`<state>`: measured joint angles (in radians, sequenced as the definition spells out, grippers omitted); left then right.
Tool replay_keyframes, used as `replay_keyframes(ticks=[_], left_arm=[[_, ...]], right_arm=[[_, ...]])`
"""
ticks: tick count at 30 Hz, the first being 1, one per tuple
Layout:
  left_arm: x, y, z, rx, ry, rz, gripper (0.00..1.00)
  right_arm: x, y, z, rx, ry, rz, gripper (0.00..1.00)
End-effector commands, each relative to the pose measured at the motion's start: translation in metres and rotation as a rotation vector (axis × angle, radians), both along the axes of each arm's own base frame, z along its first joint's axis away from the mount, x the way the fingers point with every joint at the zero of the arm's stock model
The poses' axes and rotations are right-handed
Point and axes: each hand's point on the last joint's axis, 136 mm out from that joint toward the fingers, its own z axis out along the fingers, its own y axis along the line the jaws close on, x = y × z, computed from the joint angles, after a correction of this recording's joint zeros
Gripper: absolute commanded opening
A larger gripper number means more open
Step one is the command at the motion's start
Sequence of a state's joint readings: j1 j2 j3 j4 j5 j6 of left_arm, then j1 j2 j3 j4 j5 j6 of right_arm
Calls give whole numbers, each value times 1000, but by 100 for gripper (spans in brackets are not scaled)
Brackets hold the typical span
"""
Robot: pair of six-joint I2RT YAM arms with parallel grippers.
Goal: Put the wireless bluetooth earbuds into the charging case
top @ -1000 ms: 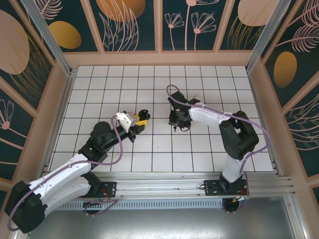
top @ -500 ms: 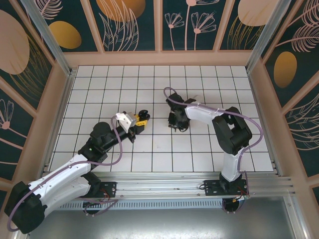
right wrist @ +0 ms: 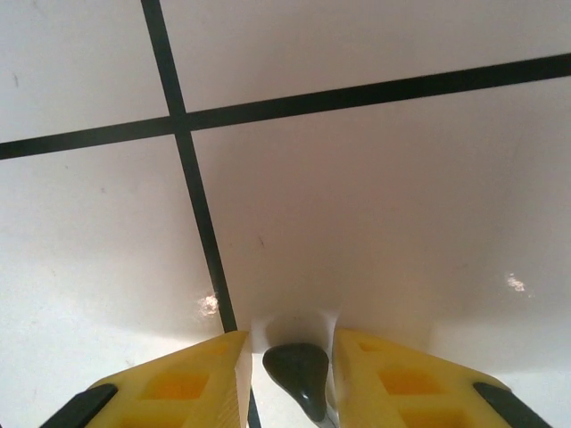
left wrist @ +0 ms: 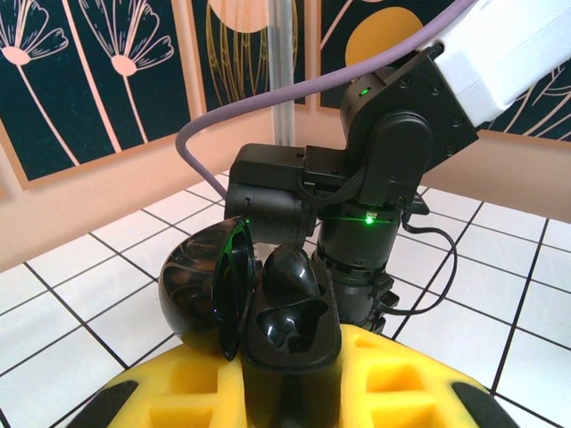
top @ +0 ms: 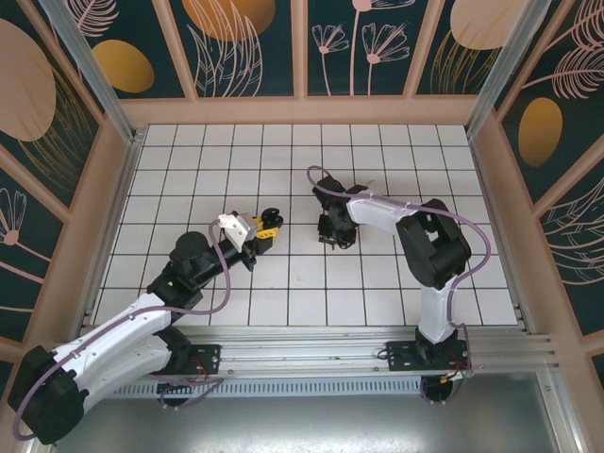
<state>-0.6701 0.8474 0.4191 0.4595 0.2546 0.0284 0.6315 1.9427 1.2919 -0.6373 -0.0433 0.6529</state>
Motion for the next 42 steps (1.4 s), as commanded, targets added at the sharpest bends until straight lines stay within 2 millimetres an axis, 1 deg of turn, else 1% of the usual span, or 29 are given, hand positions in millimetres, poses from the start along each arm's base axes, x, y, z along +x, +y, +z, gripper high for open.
replay_keyframes(ticks=[1, 5, 8, 11, 14, 19, 21, 23, 25, 28, 33, 37, 42], left_arm=[[-2, 0, 6, 0, -34, -2, 0], [-2, 2, 6, 4, -34, 6, 0], [-1, 2, 3, 5, -30, 10, 0], [-1, 2, 2, 4, -27, 7, 0], [-1, 1, 2, 7, -24, 5, 0], [-1, 1, 1, 10, -25, 4, 0], [-4, 0, 2, 5, -37, -9, 0], [-11, -3, 6, -7, -72, -51, 0], [-17, -5, 8, -26, -105, -83, 1], [-19, -9, 8, -14, -121, -108, 0], [-18, -20, 8, 6, -118, -162, 0], [-15, -26, 14, -9, -125, -179, 0], [-6, -33, 15, -1, -110, -177, 0]], right_arm=[[1, -10, -7, -71, 23, 18, 30], [-5, -11, -8, -104, 40, 43, 28], [-9, -11, -9, -117, 56, 57, 25], [-6, -11, -8, -129, 41, 64, 18], [-2, -9, -3, -124, 24, 70, 16], [3, -6, 9, -109, -11, 74, 15], [7, -5, 19, -98, -43, 66, 14], [10, -6, 30, -88, -79, 56, 14], [13, -7, 46, -75, -120, 40, 13], [19, -3, 78, -45, -207, 34, 13], [26, 10, 140, 22, -392, 71, 11], [23, 20, 184, 108, -522, 94, 11], [11, 32, 245, 252, -711, 146, 11]])
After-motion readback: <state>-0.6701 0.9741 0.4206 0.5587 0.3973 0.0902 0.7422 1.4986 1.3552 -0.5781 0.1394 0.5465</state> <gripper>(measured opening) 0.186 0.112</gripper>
